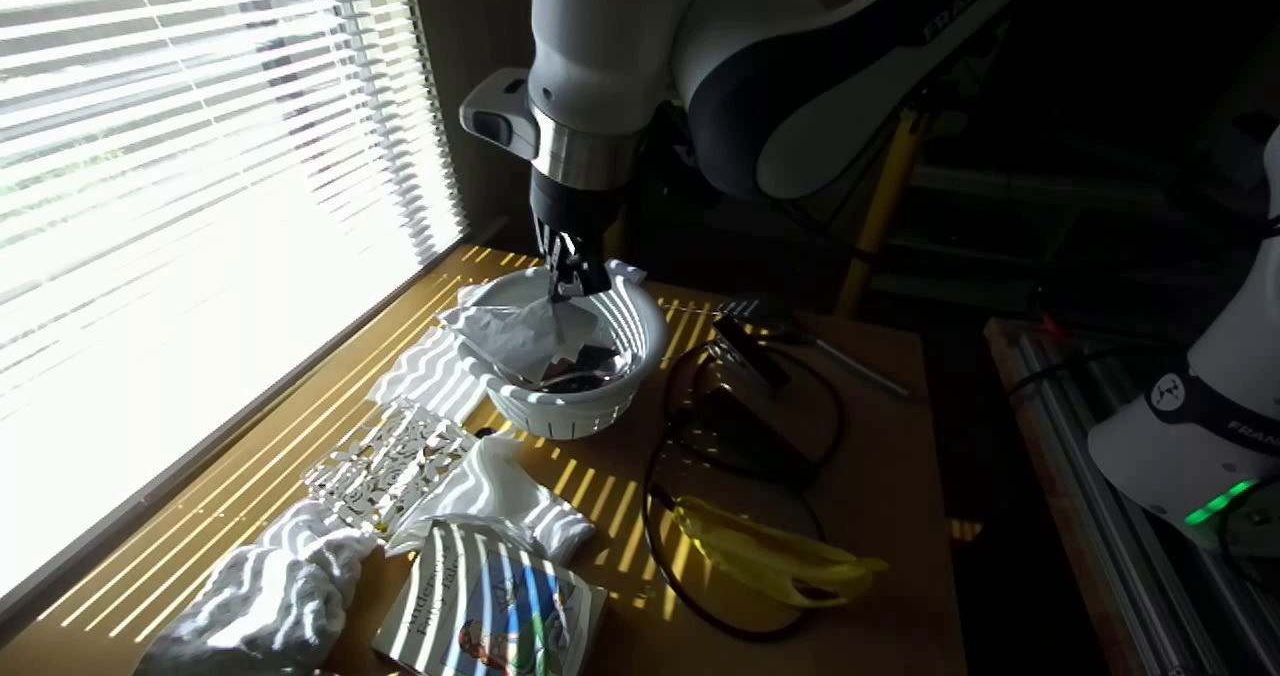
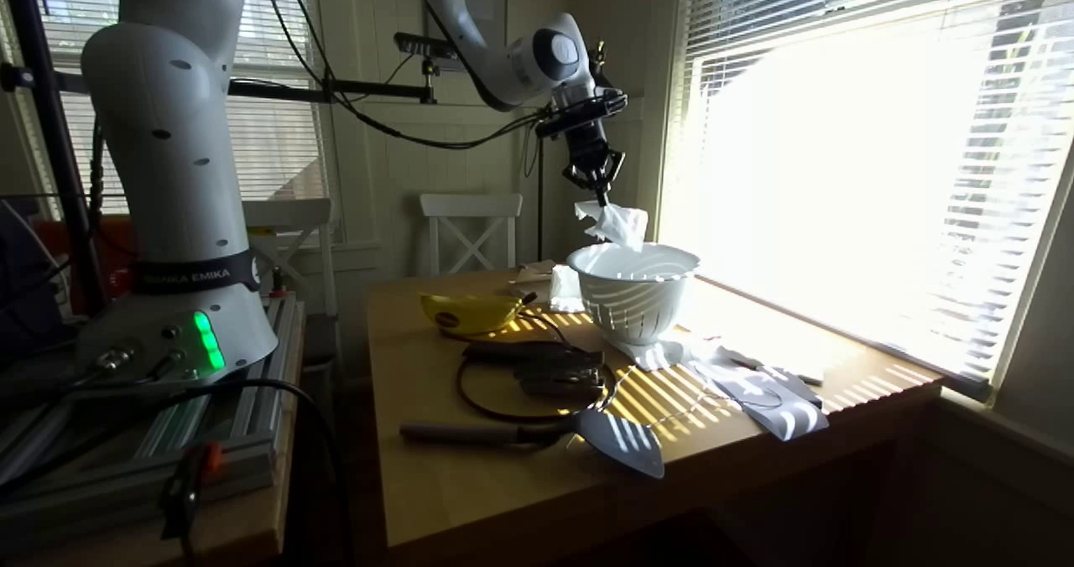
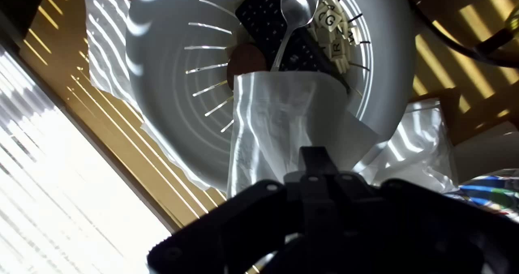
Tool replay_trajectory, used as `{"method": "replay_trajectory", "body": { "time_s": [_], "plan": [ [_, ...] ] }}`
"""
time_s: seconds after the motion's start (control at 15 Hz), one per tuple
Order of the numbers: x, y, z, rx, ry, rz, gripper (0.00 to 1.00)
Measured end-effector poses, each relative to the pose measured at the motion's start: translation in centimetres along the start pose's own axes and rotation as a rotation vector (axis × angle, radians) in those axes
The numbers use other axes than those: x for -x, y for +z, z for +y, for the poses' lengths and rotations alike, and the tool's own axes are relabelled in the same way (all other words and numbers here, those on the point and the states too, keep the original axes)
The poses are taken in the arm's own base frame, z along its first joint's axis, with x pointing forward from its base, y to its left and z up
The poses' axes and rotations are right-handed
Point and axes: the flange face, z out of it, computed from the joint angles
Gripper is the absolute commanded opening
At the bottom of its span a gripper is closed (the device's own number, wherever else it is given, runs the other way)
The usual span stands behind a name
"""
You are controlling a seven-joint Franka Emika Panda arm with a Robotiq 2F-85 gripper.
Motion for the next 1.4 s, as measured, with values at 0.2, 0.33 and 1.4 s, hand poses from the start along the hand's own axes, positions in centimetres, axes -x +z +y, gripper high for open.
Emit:
{"method": "replay_trajectory", "body": {
  "time_s": [0.2, 0.33, 1.4],
  "plan": [
    [0.2, -3.8, -3.9, 0.076, -0.088, 0.026, 0.00],
    [1.0, -5.0, -6.0, 0.085, -0.146, 0.038, 0.00],
    [-5.5, 2.7, -5.4, 0.150, -0.900, 0.060, 0.00]
  ]
}}
